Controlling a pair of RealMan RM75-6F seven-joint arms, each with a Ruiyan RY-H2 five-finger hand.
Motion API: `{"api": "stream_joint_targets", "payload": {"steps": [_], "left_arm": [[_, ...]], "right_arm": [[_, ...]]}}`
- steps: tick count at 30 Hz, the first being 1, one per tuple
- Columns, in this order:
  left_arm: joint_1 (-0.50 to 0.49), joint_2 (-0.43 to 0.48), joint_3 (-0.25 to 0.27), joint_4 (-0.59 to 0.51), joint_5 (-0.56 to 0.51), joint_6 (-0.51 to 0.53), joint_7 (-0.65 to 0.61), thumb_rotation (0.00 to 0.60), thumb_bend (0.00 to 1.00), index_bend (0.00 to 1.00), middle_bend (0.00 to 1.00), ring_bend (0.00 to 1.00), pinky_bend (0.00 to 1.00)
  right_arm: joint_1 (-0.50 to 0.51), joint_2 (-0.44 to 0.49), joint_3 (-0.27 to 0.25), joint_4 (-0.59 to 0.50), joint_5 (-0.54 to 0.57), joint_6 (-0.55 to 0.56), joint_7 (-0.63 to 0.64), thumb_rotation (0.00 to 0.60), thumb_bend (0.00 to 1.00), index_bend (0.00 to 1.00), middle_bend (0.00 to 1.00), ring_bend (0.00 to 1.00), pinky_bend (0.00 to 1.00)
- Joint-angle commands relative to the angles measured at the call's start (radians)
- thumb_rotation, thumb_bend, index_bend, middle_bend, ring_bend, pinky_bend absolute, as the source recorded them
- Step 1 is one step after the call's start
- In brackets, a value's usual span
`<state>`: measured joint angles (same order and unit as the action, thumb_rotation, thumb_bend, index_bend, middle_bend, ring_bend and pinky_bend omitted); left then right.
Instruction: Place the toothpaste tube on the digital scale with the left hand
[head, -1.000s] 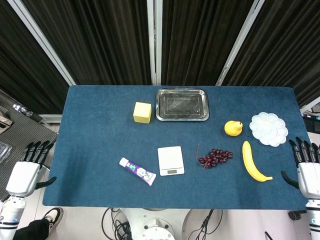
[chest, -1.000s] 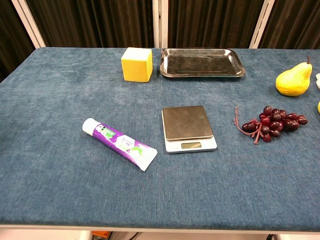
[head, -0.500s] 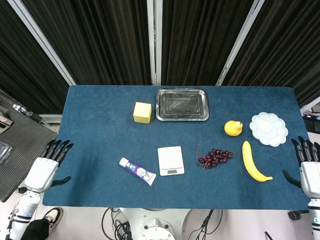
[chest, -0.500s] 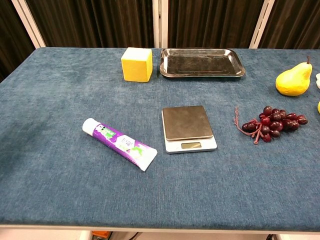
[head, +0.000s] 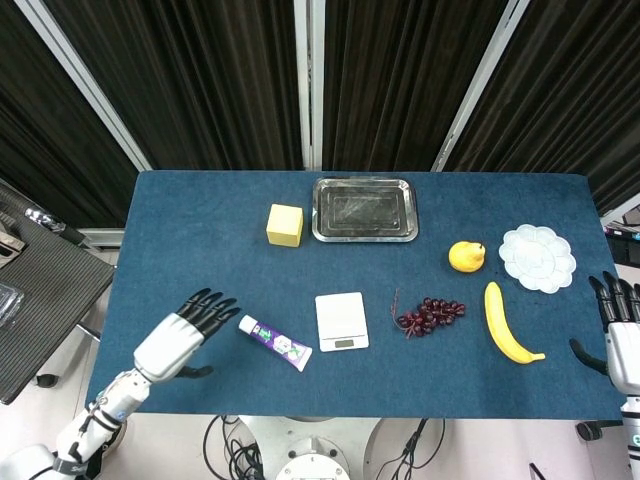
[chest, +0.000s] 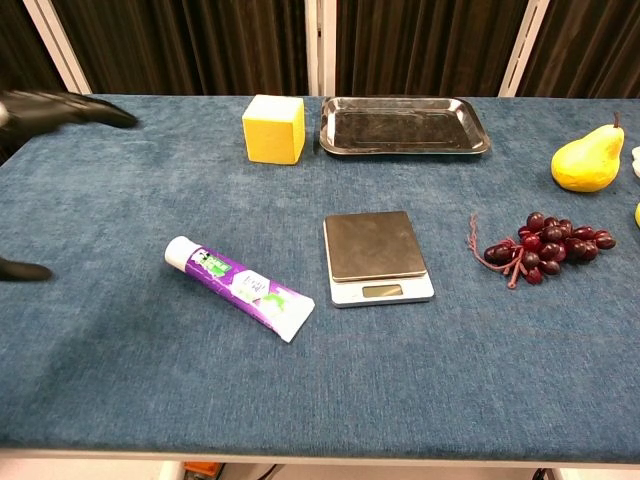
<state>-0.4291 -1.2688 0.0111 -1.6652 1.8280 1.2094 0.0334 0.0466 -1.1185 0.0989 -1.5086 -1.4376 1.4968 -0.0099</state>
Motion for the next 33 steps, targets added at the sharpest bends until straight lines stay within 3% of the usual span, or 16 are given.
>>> {"api": "stream_joint_targets", "payload": {"steps": [1, 5, 14, 25, 33], "left_arm": [[-0.059, -0.036, 0.011, -0.019, 0.035, -0.063, -0.02, 0.6, 0.12, 0.08, 0.06, 0.0, 0.0], [-0.113, -0.087, 0.021, -0.016, 0.051, -0.125, -0.027, 0.6, 0.35, 0.08, 0.09, 0.0, 0.0], [-0.174, -0.19, 0.036, 0.02, 0.023, -0.209, -0.012, 0.6, 0.6, 0.08, 0.13, 0.0, 0.0], [-0.206, -0.294, 0.039, 0.119, -0.027, -0.224, -0.043, 0.6, 0.61, 0.08, 0.15, 0.0, 0.0], [-0.227, -0.327, 0.048, 0.156, -0.052, -0.256, 0.034, 0.6, 0.61, 0.08, 0.16, 0.0, 0.0]], "right_arm": [[-0.001, -0.002, 0.0, 0.004, 0.003, -0.003, 0.005, 0.6, 0.13, 0.0, 0.0, 0.0, 0.0], [-0.003, -0.003, 0.001, 0.014, 0.011, -0.005, 0.02, 0.6, 0.13, 0.0, 0.0, 0.0, 0.0], [-0.005, -0.003, 0.003, 0.044, 0.018, -0.014, 0.056, 0.6, 0.13, 0.0, 0.0, 0.0, 0.0], [-0.008, -0.002, 0.002, 0.073, 0.017, -0.018, 0.094, 0.6, 0.13, 0.0, 0.0, 0.0, 0.0], [-0.008, 0.003, 0.006, 0.072, 0.015, -0.013, 0.105, 0.6, 0.13, 0.0, 0.0, 0.0, 0.0]]}}
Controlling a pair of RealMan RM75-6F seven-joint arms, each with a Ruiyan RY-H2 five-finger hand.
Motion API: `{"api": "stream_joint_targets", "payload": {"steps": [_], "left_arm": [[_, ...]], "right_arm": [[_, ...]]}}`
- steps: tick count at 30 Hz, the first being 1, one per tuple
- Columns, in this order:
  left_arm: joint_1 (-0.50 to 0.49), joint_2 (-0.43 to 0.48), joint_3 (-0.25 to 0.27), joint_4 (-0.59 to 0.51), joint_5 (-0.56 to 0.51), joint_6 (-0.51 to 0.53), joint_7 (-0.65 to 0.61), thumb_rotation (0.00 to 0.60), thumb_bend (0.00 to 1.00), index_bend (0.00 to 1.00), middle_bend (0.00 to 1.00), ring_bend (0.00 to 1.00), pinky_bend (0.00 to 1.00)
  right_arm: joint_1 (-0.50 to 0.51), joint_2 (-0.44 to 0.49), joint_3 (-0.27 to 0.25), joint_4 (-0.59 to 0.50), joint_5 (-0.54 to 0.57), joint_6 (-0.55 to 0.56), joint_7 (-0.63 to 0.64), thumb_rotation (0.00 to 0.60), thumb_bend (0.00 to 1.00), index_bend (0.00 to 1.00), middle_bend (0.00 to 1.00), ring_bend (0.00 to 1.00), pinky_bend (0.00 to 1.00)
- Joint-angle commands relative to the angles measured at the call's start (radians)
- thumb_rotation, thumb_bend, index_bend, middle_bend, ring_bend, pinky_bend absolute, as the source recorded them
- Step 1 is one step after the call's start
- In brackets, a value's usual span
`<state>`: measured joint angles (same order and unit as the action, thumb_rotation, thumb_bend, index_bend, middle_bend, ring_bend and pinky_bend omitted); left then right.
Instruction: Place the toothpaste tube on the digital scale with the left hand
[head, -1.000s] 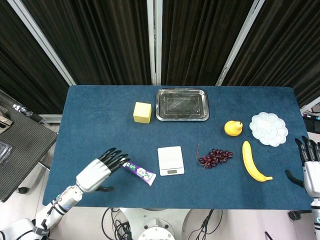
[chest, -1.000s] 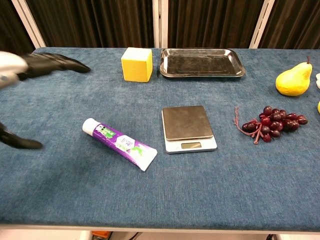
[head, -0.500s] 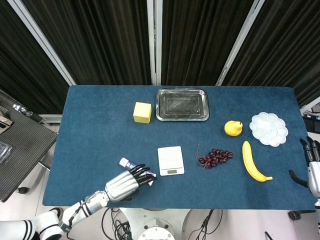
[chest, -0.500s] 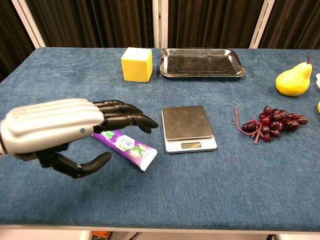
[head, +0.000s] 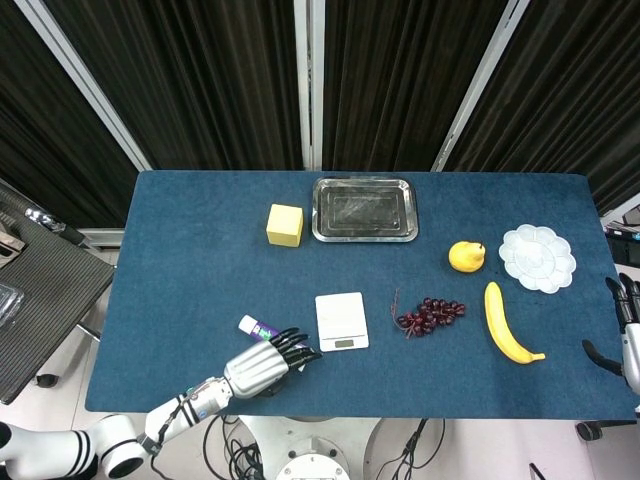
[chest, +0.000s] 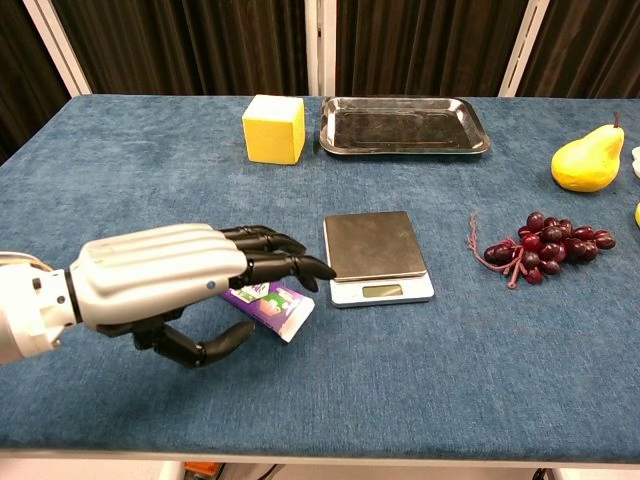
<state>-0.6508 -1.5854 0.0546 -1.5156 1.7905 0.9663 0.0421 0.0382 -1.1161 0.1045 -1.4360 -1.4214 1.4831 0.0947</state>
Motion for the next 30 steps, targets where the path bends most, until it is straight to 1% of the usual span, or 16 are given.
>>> {"api": "stream_joint_targets", "payload": {"steps": [1, 8, 11, 24, 30], "left_arm": [[-0.006, -0.014, 0.005, 0.008, -0.02, -0.015, 0.031, 0.6, 0.61, 0.08, 0.16, 0.0, 0.0], [-0.006, -0.041, 0.0, 0.03, -0.05, -0.01, 0.094, 0.6, 0.61, 0.08, 0.16, 0.0, 0.0], [-0.011, -0.049, -0.003, 0.03, -0.058, -0.01, 0.102, 0.6, 0.61, 0.08, 0.16, 0.0, 0.0], [-0.056, -0.106, -0.025, 0.071, -0.088, -0.031, 0.091, 0.6, 0.61, 0.08, 0.16, 0.0, 0.0], [-0.076, -0.126, -0.024, 0.099, -0.1, -0.045, 0.06, 0.6, 0.61, 0.08, 0.16, 0.0, 0.0]], "right_arm": [[0.0, 0.0, 0.0, -0.002, -0.002, 0.002, 0.002, 0.6, 0.13, 0.0, 0.0, 0.0, 0.0], [-0.005, -0.005, -0.005, 0.01, -0.001, -0.001, 0.015, 0.6, 0.13, 0.0, 0.0, 0.0, 0.0], [-0.008, -0.004, -0.004, 0.017, 0.003, -0.001, 0.023, 0.6, 0.13, 0.0, 0.0, 0.0, 0.0], [-0.011, 0.0, -0.002, 0.022, 0.005, 0.0, 0.033, 0.6, 0.13, 0.0, 0.0, 0.0, 0.0], [-0.011, -0.002, -0.002, 0.025, 0.004, -0.002, 0.037, 0.6, 0.13, 0.0, 0.0, 0.0, 0.0]]}}
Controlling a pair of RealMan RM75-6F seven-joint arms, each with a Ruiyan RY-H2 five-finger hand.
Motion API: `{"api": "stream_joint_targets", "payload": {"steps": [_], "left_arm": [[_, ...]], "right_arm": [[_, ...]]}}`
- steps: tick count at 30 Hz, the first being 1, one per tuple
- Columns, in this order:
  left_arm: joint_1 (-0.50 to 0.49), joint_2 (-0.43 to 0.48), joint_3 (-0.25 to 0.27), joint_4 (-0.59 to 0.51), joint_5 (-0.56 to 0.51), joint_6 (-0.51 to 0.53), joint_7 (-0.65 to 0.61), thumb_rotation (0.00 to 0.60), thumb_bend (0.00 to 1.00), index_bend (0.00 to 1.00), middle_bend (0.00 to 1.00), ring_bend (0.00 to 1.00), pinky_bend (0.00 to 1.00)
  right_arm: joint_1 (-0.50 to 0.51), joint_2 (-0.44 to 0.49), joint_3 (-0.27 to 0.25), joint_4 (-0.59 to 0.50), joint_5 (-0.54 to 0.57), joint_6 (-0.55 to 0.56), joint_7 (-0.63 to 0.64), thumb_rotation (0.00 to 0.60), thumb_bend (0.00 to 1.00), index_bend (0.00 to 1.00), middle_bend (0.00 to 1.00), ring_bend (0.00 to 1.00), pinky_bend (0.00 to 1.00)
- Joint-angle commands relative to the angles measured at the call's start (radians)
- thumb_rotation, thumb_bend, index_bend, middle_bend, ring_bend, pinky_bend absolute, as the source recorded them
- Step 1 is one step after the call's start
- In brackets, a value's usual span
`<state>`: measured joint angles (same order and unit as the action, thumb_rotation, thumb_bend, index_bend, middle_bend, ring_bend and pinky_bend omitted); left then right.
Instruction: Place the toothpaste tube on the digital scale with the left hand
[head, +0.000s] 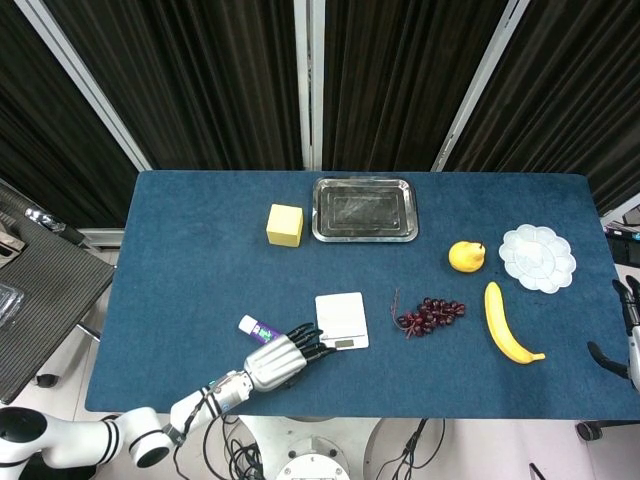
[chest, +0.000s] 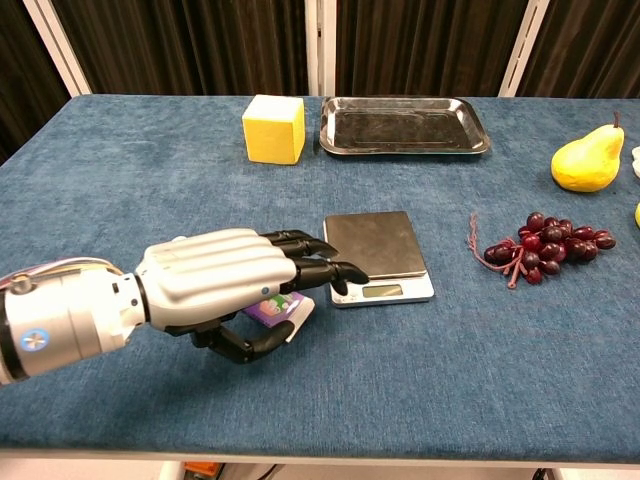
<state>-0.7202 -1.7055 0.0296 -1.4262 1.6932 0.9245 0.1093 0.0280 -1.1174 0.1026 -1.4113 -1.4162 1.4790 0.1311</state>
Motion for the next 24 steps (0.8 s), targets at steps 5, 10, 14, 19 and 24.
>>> {"api": "stream_joint_targets", "payload": {"steps": [5, 10, 14, 19, 24], "left_arm": [[-0.013, -0.017, 0.001, 0.024, -0.007, 0.005, -0.013, 0.6, 0.61, 0.08, 0.16, 0.0, 0.0], [-0.017, -0.023, 0.007, 0.036, -0.013, 0.008, -0.018, 0.6, 0.61, 0.08, 0.16, 0.0, 0.0], [-0.015, -0.031, 0.013, 0.046, -0.019, 0.011, -0.023, 0.6, 0.61, 0.08, 0.16, 0.0, 0.0], [-0.016, -0.036, 0.018, 0.057, -0.026, 0.013, -0.027, 0.6, 0.61, 0.08, 0.16, 0.0, 0.0], [-0.012, -0.035, 0.022, 0.061, -0.033, 0.022, -0.029, 0.6, 0.61, 0.08, 0.16, 0.0, 0.0]], "right_arm": [[-0.001, -0.002, -0.001, 0.005, 0.001, -0.001, 0.003, 0.6, 0.13, 0.0, 0.0, 0.0, 0.0], [-0.002, -0.001, 0.0, 0.006, 0.003, -0.001, 0.004, 0.6, 0.14, 0.0, 0.0, 0.0, 0.0], [-0.003, 0.0, 0.002, 0.004, 0.004, 0.0, 0.001, 0.6, 0.14, 0.0, 0.0, 0.0, 0.0], [-0.003, -0.002, 0.001, 0.0, 0.004, -0.001, -0.005, 0.6, 0.15, 0.0, 0.0, 0.0, 0.0], [-0.001, -0.003, 0.001, -0.001, 0.005, -0.004, -0.01, 0.6, 0.15, 0.0, 0.0, 0.0, 0.0]]}}
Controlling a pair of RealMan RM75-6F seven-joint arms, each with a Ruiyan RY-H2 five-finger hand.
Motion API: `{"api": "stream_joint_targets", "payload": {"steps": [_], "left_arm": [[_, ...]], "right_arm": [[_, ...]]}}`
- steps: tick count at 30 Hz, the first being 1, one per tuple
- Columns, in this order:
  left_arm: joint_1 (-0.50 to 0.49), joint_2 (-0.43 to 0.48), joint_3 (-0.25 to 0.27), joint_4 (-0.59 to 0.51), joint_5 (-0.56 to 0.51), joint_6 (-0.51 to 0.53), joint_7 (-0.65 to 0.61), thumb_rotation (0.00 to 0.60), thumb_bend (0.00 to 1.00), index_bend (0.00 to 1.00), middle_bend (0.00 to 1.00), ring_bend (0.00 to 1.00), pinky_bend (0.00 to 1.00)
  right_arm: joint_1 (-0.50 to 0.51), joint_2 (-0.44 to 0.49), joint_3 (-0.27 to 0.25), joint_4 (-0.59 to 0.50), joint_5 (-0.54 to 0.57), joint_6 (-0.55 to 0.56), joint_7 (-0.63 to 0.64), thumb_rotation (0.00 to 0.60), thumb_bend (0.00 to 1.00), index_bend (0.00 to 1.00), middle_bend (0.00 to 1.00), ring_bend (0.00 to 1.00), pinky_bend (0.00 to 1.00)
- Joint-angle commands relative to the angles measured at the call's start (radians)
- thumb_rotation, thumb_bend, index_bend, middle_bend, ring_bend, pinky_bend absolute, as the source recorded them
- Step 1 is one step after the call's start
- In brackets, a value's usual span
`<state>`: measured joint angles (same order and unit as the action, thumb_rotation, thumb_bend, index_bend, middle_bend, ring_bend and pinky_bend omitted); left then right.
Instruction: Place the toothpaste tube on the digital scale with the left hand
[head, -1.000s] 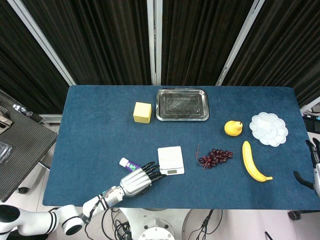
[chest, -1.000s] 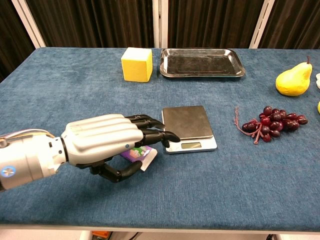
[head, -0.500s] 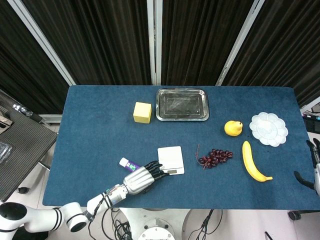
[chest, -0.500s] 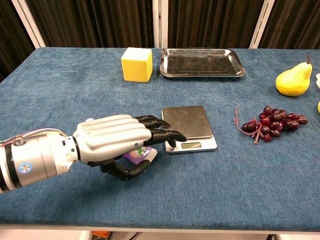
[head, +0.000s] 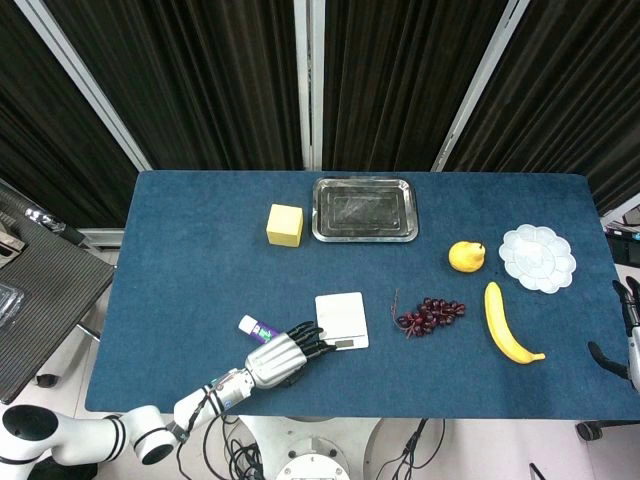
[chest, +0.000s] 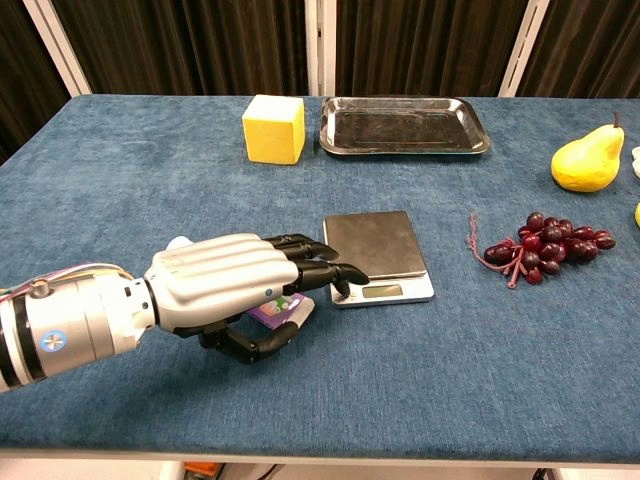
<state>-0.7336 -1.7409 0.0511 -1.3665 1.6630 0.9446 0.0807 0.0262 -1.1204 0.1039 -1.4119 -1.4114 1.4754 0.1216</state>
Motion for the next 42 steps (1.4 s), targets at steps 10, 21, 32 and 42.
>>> {"api": "stream_joint_targets", "payload": {"steps": [10, 21, 32, 42], "left_arm": [[0.002, 0.009, 0.015, -0.009, -0.006, 0.004, 0.009, 0.6, 0.61, 0.08, 0.17, 0.0, 0.0], [0.006, 0.01, 0.016, -0.02, -0.007, 0.018, 0.017, 0.6, 0.61, 0.08, 0.17, 0.0, 0.0], [0.008, 0.01, 0.022, -0.02, 0.009, 0.042, 0.013, 0.6, 0.61, 0.08, 0.17, 0.0, 0.0], [0.007, 0.007, 0.025, 0.001, -0.015, 0.018, 0.002, 0.6, 0.61, 0.08, 0.17, 0.0, 0.0]], "right_arm": [[0.001, -0.002, 0.0, -0.003, 0.001, -0.003, -0.006, 0.6, 0.15, 0.0, 0.0, 0.0, 0.0], [-0.001, -0.002, 0.001, 0.002, 0.003, -0.001, -0.001, 0.6, 0.15, 0.0, 0.0, 0.0, 0.0], [0.001, -0.004, 0.001, 0.003, 0.005, -0.008, -0.003, 0.6, 0.15, 0.0, 0.0, 0.0, 0.0], [0.002, -0.002, 0.002, 0.0, 0.005, -0.008, -0.007, 0.6, 0.16, 0.0, 0.0, 0.0, 0.0]]}}
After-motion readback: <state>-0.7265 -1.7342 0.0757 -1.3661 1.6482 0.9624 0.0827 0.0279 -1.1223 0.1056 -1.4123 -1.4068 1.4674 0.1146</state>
